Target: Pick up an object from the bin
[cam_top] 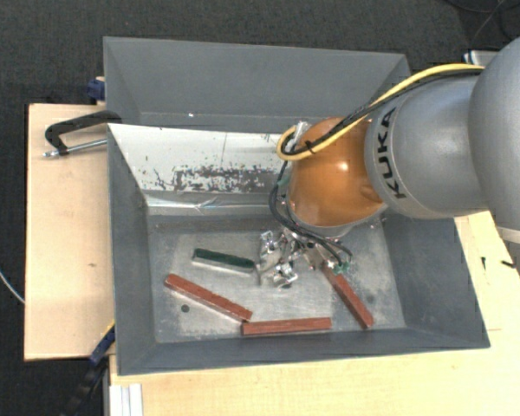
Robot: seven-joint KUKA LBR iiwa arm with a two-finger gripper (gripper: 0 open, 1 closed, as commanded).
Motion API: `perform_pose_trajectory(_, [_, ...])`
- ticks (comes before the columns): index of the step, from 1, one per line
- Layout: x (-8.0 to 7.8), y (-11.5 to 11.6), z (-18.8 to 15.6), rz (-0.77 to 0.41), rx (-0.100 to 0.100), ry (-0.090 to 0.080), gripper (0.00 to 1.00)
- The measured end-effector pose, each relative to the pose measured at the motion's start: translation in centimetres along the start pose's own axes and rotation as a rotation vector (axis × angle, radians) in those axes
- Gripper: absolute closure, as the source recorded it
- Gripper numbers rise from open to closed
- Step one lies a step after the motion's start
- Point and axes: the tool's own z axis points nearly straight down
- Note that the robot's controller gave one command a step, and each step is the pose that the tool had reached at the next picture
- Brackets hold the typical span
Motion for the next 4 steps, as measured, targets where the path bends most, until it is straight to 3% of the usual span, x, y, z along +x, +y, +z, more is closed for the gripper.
perform_pose_trajectory(1, [-0.4,0.1,0.3,0.001,0.002,-0.022,0.00])
perform_pose_trajectory(2, [-0.3,0.1,0.3,0.001,0.001,-0.022,0.00])
perform_pose_trajectory(3, [-5.3,4.6,-0.1,-0.058,0.002,-0.004,1.00])
perform_pose_trajectory(4, [-5.6,4.7,0.2,-0.057,0.001,-0.023,0.00])
